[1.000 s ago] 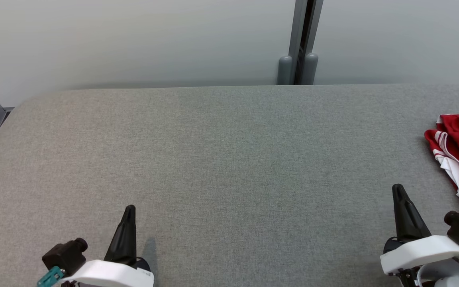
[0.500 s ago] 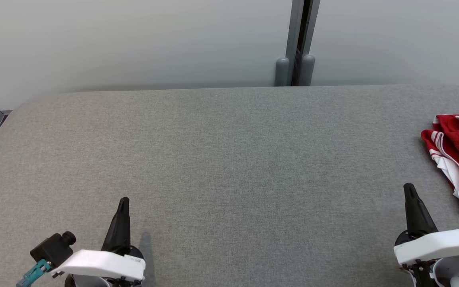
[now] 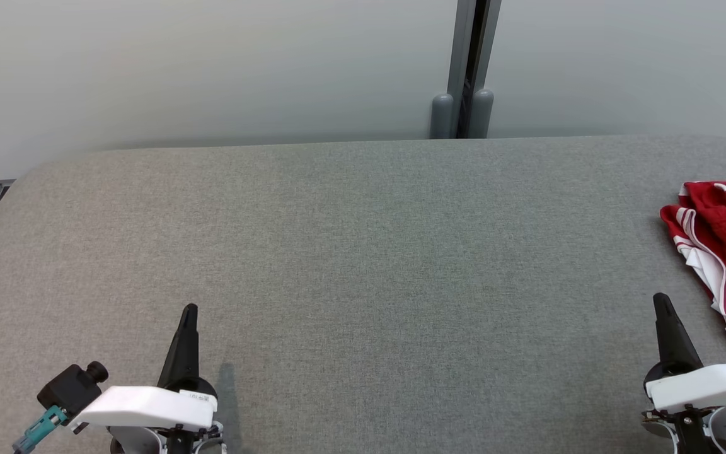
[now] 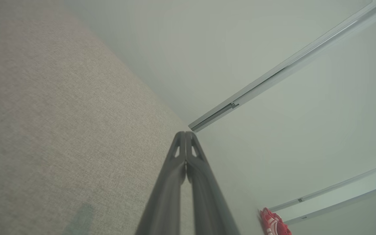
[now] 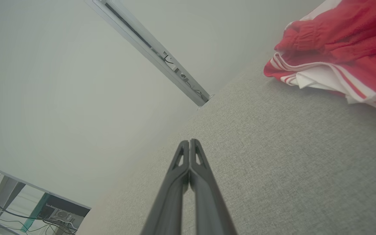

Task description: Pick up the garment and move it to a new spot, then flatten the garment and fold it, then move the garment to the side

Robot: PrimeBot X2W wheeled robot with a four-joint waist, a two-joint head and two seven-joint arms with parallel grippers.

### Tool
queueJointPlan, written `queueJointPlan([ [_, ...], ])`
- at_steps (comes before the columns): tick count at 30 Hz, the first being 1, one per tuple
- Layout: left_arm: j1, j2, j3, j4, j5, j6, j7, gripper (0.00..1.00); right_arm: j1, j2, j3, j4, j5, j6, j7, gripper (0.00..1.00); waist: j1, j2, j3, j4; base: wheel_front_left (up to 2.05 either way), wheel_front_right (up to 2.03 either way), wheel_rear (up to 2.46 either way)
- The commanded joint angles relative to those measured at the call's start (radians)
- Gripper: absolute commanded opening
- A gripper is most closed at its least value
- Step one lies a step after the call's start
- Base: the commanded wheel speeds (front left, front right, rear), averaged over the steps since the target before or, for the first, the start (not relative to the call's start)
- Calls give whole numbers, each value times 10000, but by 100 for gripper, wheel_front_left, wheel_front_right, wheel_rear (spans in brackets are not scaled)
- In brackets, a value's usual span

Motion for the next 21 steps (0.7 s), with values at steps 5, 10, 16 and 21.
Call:
queueJointPlan([
  [5,-415,62,117,-25,-687,-107,163,0,-277,-101,-186,-98,836,1,242,0,0,0,-23,-29,0,0,0],
  [10,-509,63,162,13,-1074,-145,257,0,-295,-106,-290,-79,1324,1,388,0,0,0,-41,-51,0,0,0],
  [16,-594,64,224,75,-1636,-181,392,0,-294,-114,-425,-53,2033,1,610,0,0,0,-67,-83,0,0,0],
  [21,-703,63,274,123,-2088,-216,497,0,-314,-121,-553,-32,2591,1,780,0,0,0,-89,-111,0,0,0],
])
